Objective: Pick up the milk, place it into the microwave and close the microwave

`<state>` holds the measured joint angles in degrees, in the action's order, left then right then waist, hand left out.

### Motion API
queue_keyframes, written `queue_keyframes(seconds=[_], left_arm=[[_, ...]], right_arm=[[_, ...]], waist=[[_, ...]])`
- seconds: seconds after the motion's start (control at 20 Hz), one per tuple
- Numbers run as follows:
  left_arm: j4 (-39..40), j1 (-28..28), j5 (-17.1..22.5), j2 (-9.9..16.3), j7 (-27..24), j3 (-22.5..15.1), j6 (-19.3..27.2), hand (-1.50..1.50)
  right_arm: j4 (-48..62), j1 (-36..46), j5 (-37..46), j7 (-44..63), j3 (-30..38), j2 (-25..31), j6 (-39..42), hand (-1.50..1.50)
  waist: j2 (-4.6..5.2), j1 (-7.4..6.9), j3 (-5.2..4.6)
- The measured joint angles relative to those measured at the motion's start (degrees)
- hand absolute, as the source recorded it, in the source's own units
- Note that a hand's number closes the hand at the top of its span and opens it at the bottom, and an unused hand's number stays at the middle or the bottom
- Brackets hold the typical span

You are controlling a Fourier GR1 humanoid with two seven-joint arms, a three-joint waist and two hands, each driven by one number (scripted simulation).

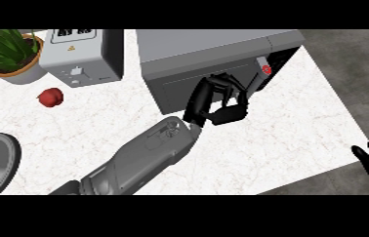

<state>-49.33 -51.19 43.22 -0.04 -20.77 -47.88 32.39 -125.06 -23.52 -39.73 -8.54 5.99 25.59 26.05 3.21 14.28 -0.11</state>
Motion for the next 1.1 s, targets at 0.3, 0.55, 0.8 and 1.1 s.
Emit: queue_keyframes(seconds=[0.3,0.55,0.8,1.1], left_arm=[[0.05,-0.11,2.31,-0.01,-2.27,-0.53,1.72,1.50],[0.29,-0.23,3.86,-0.01,-4.83,-1.09,2.41,1.50],[0.49,-0.15,5.20,-0.01,-7.21,-1.30,3.37,1.50],[0.79,-0.20,6.61,0.00,-9.59,-1.65,3.83,1.50]], right_arm=[[-0.88,0.81,-1.52,0.61,-0.01,0.84,0.57,-1.50],[-1.90,1.29,-2.73,1.14,-0.42,1.58,1.35,-1.50],[-2.91,1.50,-4.32,1.75,-0.66,2.49,2.16,-1.50],[-3.98,1.70,-5.63,2.46,-0.76,3.55,2.85,-1.50]], waist=[[0.18,0.34,0.06],[0.42,0.49,0.04],[0.58,0.95,0.03],[0.75,1.24,0.04]])
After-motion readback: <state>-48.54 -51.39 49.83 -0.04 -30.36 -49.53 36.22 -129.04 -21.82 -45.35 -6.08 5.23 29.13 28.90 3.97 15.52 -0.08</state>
